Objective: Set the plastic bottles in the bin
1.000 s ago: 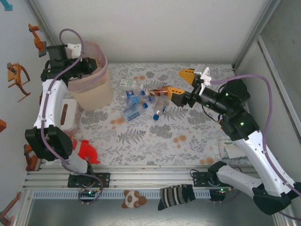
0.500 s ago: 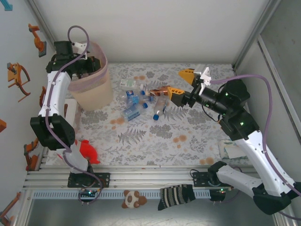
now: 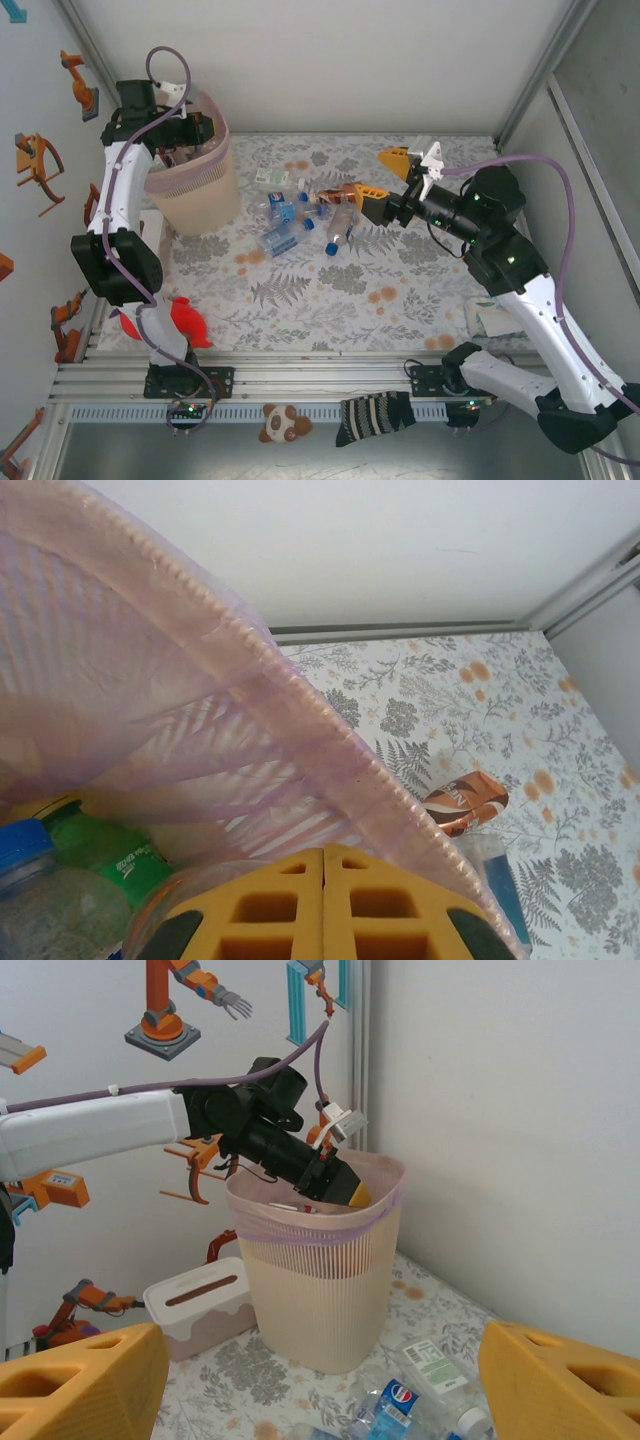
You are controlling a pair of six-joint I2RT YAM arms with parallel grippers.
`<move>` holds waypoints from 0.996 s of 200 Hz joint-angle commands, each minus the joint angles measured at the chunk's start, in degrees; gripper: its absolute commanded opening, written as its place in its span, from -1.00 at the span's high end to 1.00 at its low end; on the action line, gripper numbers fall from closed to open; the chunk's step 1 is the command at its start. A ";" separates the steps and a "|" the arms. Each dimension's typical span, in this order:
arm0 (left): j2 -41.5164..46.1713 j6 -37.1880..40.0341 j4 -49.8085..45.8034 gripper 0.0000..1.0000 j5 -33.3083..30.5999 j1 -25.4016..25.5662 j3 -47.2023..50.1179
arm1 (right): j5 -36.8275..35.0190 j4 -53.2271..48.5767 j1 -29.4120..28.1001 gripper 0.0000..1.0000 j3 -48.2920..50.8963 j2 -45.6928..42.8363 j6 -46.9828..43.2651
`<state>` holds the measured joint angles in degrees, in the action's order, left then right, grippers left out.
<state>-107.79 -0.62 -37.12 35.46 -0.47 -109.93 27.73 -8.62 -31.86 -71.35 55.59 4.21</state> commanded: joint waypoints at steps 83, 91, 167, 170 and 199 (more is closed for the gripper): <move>-2.42 0.80 -11.83 0.96 -7.24 -1.22 12.04 | -0.13 0.51 -0.14 -0.59 0.00 -0.84 -0.55; -1.60 0.82 -11.79 0.96 -7.49 -1.42 12.60 | -0.05 0.50 -0.14 -0.59 0.05 -0.84 -0.47; 4.37 1.97 -14.70 0.95 -11.17 -2.52 12.67 | 0.41 1.14 -0.08 -0.59 -0.11 -0.66 0.02; 4.54 1.97 -14.77 0.96 -11.32 -2.52 12.67 | 0.33 1.15 -0.13 -0.59 -0.17 -0.66 0.05; 5.13 2.50 -15.74 0.95 -13.41 -2.52 11.79 | -0.46 0.78 -0.14 -0.59 -0.30 -0.49 -0.02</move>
<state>-100.44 -0.40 -41.85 28.77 -2.83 -100.14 27.75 -8.75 -31.86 -71.35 55.57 4.27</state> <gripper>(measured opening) 0.042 0.797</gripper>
